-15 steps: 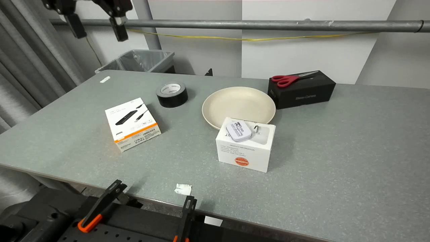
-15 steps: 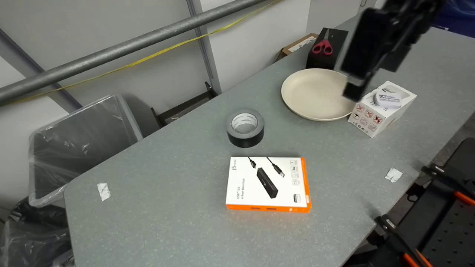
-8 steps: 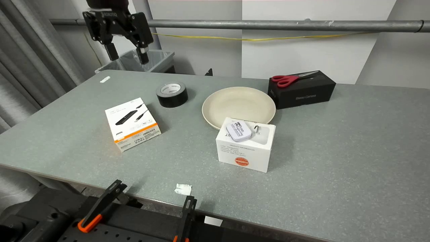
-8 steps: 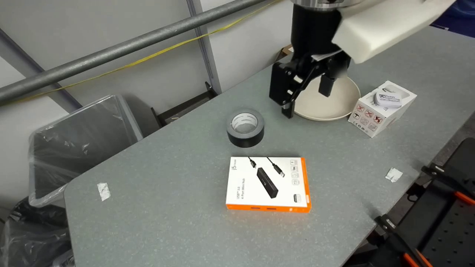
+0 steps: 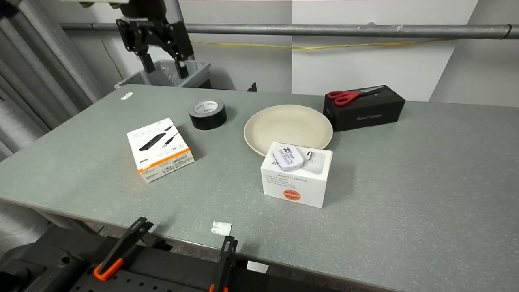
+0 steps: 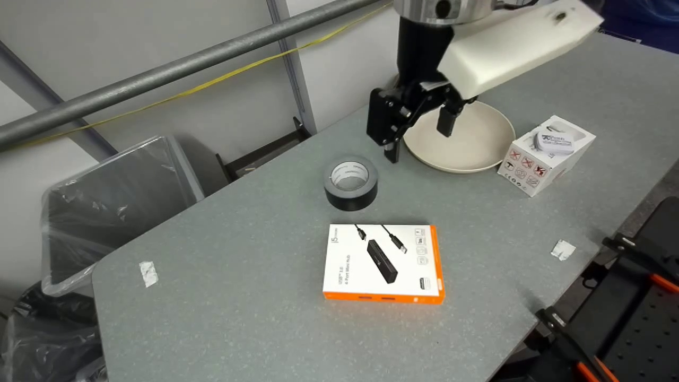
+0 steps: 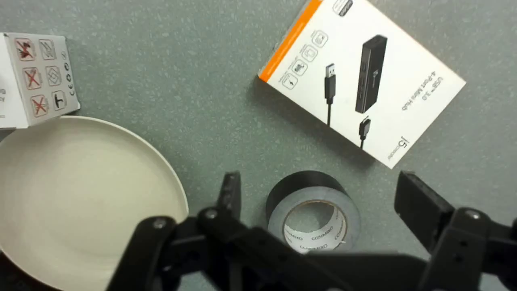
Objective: Put the masking tape on the plate
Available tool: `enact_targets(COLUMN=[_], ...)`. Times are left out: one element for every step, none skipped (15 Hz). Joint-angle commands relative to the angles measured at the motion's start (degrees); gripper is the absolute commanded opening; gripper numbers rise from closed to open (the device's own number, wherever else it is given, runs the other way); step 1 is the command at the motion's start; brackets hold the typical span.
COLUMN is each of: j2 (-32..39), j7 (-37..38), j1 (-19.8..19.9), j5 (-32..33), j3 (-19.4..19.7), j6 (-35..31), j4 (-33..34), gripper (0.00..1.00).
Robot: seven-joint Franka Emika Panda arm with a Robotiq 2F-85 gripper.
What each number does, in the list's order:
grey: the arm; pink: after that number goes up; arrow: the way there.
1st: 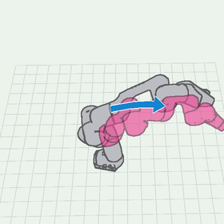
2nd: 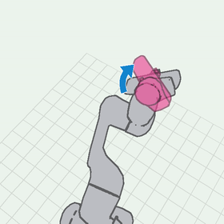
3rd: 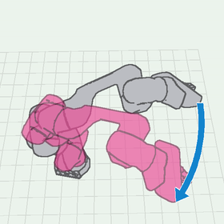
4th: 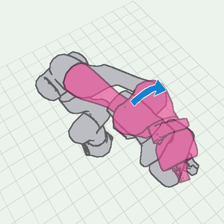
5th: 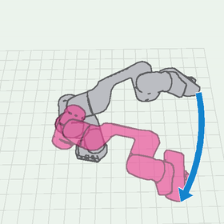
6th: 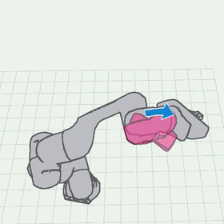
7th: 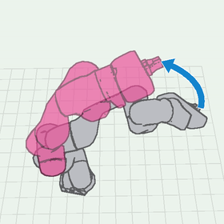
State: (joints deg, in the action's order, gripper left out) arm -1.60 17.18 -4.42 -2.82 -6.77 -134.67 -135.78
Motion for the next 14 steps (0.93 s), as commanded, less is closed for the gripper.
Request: enact_targets(j2=[14.12,17.23,20.64,23.09,25.49,28.16,30.0,31.86,33.22,34.53,35.83,36.77,37.79,38.64], j7=[8.0,9.18,9.76,10.96,11.32,11.44,11.82,11.83,12.01,12.28,12.16,12.53,12.77,12.28], j1=[0.37,-0.12,-0.62,-1.32,-1.9,-2.4,-3.01,-3.5,-4.0,-4.49,-4.82,-5.37,-5.75,-5.8], j5=[5.11,5.82,5.77,6.08,5.87,5.32,5.02,4.73,4.48,4.18,3.83,3.96,3.9,3.65], j3=[1.82,2.83,3.81,4.83,5.69,6.37,7.03,7.5,7.89,8.17,8.26,8.62,8.88,8.85], j6=[-6.44,-7.54,-8.5,-9.07,-9.29,-9.04,-8.63,-8.64,-8.39,-8.16,-7.76,-7.63,-7.34,-6.68], j4=[8.05,10.06,12.39,14.41,16.46,18.84,20.71,22.55,24.15,25.83,27.41,28.62,29.82,30.82], gripper=[1.0,1.0,1.0,1.0,1.0,1.0,1.0,1.0,1.0,1.0,1.0,1.0,1.0,0.93])
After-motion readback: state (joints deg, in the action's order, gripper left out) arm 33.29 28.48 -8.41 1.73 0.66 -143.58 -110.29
